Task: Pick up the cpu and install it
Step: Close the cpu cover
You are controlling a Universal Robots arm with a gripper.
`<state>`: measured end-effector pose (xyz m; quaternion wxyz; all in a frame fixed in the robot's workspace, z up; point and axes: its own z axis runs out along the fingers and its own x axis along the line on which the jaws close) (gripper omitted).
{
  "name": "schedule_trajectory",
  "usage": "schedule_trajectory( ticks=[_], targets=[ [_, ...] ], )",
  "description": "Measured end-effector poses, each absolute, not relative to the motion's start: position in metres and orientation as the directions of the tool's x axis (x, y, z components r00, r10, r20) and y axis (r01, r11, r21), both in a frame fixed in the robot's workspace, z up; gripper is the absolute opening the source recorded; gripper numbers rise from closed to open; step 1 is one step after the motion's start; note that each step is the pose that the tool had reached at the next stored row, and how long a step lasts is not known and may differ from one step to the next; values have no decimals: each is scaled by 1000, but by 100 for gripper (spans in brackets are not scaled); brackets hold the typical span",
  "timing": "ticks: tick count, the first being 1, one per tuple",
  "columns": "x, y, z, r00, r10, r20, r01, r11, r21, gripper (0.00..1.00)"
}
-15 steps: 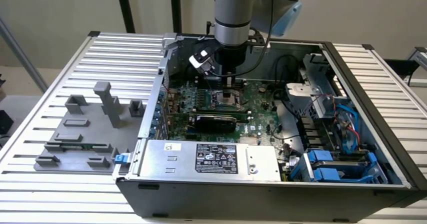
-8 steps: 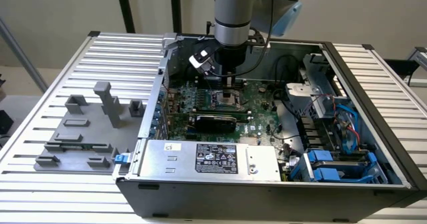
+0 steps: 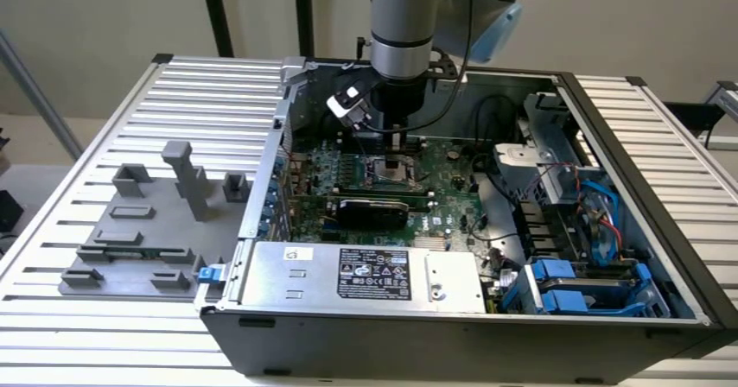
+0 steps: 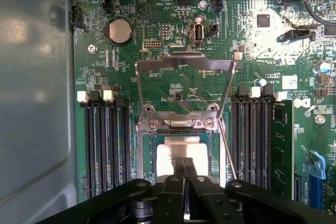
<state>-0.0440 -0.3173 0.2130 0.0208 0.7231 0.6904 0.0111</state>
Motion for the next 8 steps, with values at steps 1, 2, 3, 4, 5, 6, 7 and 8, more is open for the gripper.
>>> schedule_trajectory(
  ticks=[1,2,3,4,5,6,7,8],
  targets=[
    [-43,-318,214,46,999,-13,998,-46,45,11],
    [-42,-318,216,46,999,-12,998,-46,45,11],
    [-41,-319,219,47,999,-11,998,-46,45,11],
    [-39,-319,223,47,999,-11,998,-46,45,11],
    [-37,-320,227,46,999,-10,998,-46,45,11],
    [-35,-321,232,46,999,-10,998,-46,45,11],
    [-32,-322,236,47,999,-10,998,-46,44,11],
    [-29,-323,241,47,999,-9,998,-46,44,11]
  ],
)
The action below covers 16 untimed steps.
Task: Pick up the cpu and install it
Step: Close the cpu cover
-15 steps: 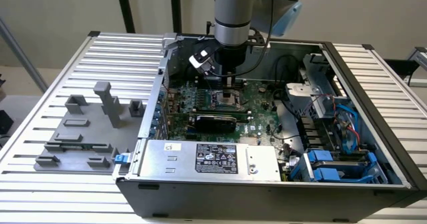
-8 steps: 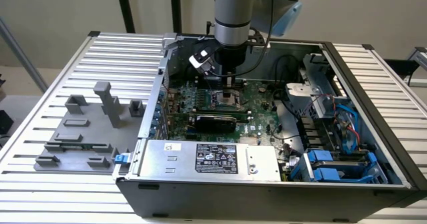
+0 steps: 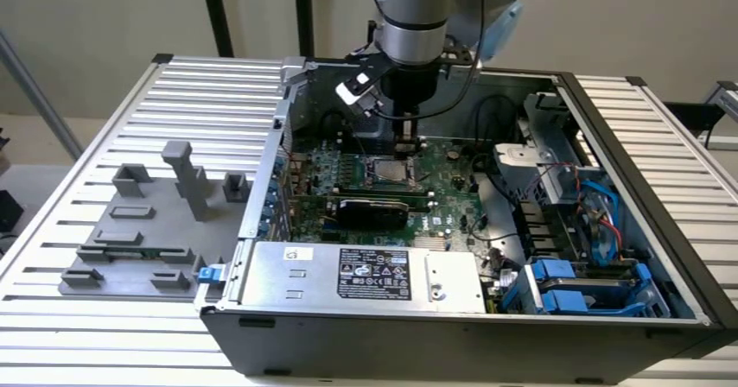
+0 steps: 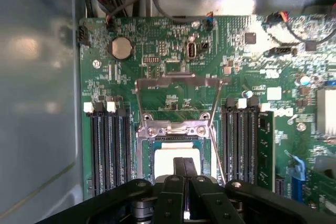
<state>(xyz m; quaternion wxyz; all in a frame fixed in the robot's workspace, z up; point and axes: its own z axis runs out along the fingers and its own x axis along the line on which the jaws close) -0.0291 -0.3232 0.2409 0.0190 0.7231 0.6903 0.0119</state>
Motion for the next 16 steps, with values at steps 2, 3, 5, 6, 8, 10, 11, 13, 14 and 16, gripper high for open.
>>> schedule_trajectory(
  ticks=[2,3,5,6,8,10,11,13,14,16],
  targets=[
    [-21,-325,249,47,999,-8,998,-46,43,11],
    [-16,-326,253,46,999,-7,998,-46,42,11],
    [-7,-327,258,46,999,-5,998,-46,41,11],
    [-3,-327,261,47,999,-4,998,-46,40,11],
    [6,-328,265,47,999,-3,998,-46,39,11],
    [15,-329,266,47,999,-2,998,-46,38,11],
    [20,-329,266,46,999,-1,998,-46,38,11],
    [29,-329,266,46,999,0,998,-46,38,11],
    [34,-329,266,46,999,1,998,-46,38,11],
    [43,-329,266,46,999,3,998,-47,37,11]
  ],
)
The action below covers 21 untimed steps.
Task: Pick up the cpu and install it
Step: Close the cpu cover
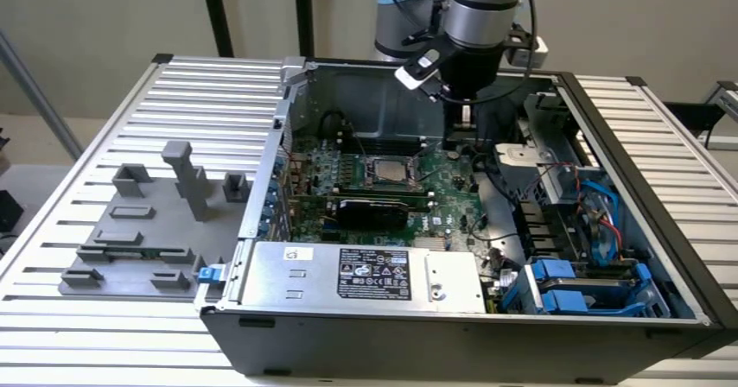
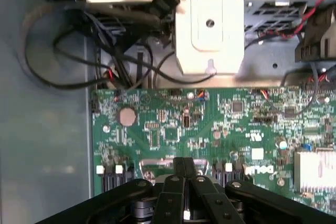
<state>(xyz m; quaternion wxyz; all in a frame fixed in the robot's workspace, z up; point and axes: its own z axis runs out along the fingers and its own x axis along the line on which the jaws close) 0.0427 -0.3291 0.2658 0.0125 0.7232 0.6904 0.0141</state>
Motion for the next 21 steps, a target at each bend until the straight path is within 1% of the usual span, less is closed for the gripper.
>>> schedule_trajectory(
  ticks=[5,16,17,21],
  targets=[
    [62,-329,263,46,999,4,998,-47,37,11],
    [55,-331,244,35,999,5,999,-35,36,11],
    [55,-331,244,33,999,6,999,-33,30,11],
    [55,-331,244,27,1000,6,999,-27,-18,11]
  ],
)
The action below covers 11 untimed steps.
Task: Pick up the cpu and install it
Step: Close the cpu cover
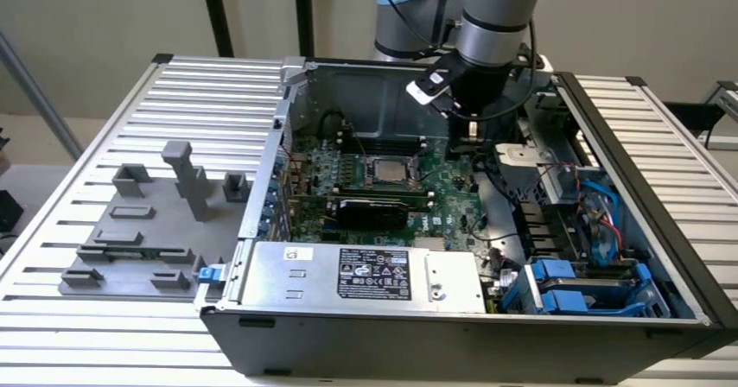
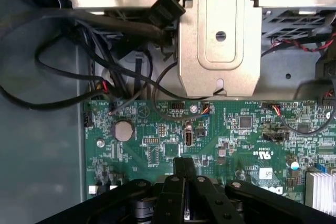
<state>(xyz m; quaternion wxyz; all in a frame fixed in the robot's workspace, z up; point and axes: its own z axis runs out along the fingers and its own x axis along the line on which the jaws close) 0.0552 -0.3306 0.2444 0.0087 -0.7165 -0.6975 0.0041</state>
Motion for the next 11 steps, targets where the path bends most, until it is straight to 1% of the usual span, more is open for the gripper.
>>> schedule_trajectory(
  ticks=[8,11],
  targets=[
    [54,-331,244,18,1000,7,993,-17,-117,11],
    [51,-331,244,13,1000,11,990,-12,-142,11]
  ],
)
